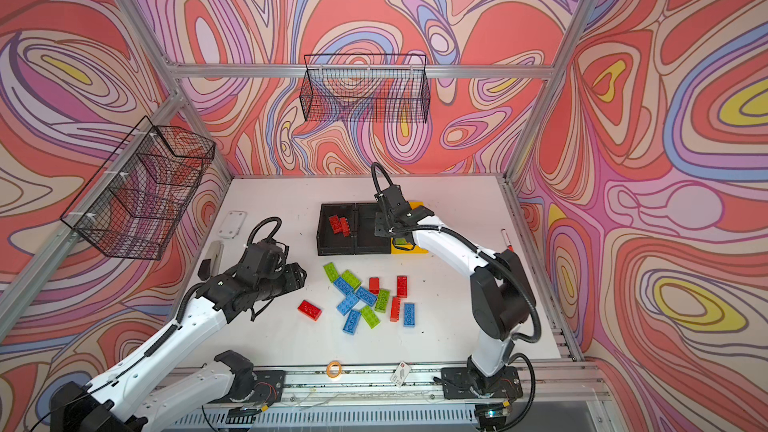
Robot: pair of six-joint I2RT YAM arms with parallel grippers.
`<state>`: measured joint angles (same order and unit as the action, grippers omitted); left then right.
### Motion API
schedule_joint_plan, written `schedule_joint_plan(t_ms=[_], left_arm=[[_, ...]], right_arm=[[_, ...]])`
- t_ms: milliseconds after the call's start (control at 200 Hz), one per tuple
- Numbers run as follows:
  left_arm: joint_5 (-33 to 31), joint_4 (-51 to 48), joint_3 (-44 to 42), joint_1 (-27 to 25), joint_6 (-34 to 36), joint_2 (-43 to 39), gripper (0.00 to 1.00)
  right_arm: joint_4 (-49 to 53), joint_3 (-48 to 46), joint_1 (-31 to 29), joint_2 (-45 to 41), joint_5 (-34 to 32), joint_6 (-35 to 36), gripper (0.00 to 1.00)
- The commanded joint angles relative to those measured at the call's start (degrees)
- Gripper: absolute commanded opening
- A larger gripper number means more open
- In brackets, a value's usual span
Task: Sort the legos into containers by color
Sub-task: 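Drop the blue brick in the middle black bin while the left gripper reaches red, then grasp the red brick with the left gripper and carry it to the black bin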
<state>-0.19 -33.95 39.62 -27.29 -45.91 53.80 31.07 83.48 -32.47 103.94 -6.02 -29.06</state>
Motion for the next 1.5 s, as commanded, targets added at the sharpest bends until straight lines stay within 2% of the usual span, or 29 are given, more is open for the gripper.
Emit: schedule_joint_plan(t_ms=[0, 120, 311, 421, 596, 886, 1137, 1337, 1492], left_arm=[[-0.6, -2.7, -2.9, -1.8, -10.2, -2.2, 0.65], [-1.0, -2.6, -5.4, -4.1, -15.4, -3.8, 0.66], [-0.8, -2.0, -9.2, -5.5, -19.3, -4.2, 0.67], [-0.6, -0.8, -11.7, -6.0, -20.6, -4.1, 0.68], [-0.2, 0.5, -12.4, -6.5, -20.9, -2.2, 0.68], [0.6, 6.2, -13.7, -8.1, -22.5, 2.6, 0.69], [1.9, 11.1, -13.7, -8.5, -22.4, 8.6, 0.69], [2.4, 14.8, -14.3, -8.6, -21.7, 12.6, 0.63], [2.9, 15.5, -13.1, -8.5, -20.5, 14.6, 0.51]], right_arm=[[-2.7, 4.8, 0.1, 5.2, 3.3, 3.6, 0.26], [-3.1, 9.5, 0.3, 10.1, 3.6, 4.7, 0.29], [-3.1, 13.4, 1.0, 14.6, 5.4, 5.1, 0.55], [-3.0, 14.2, 1.1, 14.3, 5.5, 5.3, 0.6], [-2.9, 10.6, 1.4, 9.0, 4.4, 7.1, 0.61], [-0.9, -5.1, 1.4, -6.8, -0.4, 8.6, 0.6], [2.7, -15.0, 1.4, -16.1, 3.7, 9.9, 0.57], [5.7, -19.2, 1.4, -20.6, 4.2, 11.0, 0.56], [6.1, -21.5, 1.0, -21.6, 6.0, 11.1, 0.55]])
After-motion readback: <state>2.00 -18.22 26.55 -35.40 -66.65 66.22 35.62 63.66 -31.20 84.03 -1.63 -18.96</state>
